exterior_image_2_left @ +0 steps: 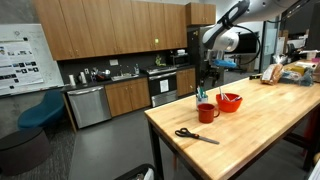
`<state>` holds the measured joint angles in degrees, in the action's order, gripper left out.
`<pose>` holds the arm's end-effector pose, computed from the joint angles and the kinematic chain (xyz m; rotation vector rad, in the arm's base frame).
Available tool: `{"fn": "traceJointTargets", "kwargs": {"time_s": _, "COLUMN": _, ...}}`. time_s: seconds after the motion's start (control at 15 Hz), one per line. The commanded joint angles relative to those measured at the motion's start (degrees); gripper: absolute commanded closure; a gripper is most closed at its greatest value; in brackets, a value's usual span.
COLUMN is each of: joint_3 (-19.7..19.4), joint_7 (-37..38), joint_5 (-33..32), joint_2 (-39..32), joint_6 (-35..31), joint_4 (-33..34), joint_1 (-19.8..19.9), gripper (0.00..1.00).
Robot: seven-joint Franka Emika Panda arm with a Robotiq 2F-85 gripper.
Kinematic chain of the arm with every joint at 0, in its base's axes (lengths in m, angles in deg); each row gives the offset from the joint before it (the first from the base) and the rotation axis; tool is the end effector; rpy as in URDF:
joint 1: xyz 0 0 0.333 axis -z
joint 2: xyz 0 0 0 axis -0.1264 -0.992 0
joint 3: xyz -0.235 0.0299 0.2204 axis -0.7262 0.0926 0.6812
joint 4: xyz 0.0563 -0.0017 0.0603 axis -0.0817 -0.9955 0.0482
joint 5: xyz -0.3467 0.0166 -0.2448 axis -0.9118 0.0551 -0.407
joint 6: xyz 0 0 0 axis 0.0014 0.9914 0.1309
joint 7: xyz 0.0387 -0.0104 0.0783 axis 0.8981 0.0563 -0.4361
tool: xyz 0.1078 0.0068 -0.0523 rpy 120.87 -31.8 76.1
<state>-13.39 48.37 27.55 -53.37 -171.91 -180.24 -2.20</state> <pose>0.5985 -0.1387 0.3980 -2.9204 0.2235 -0.1379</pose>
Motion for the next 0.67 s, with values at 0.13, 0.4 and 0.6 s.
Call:
{"fn": "traceJointTargets", "kwargs": {"time_s": 0.13, "joint_3": 1.4, "joint_7": 3.6, "joint_5": -3.3, "joint_2": -6.3, "joint_6": 7.1, "joint_4": 8.8, "joint_1": 2.2, "gripper": 0.00}}
{"fn": "traceJointTargets", "kwargs": {"time_s": 0.4, "joint_3": 1.8, "joint_7": 3.5, "joint_5": -3.9, "joint_2": -8.7, "joint_6": 10.7, "joint_4": 11.6, "joint_1": 3.1, "gripper": 0.32}}
{"fn": "traceJointTargets", "kwargs": {"time_s": 0.6, "joint_3": 2.3, "joint_7": 2.8, "joint_5": -3.7, "joint_2": -9.4, "joint_6": 13.2, "joint_4": 12.4, "joint_1": 3.4, "gripper": 0.56}}
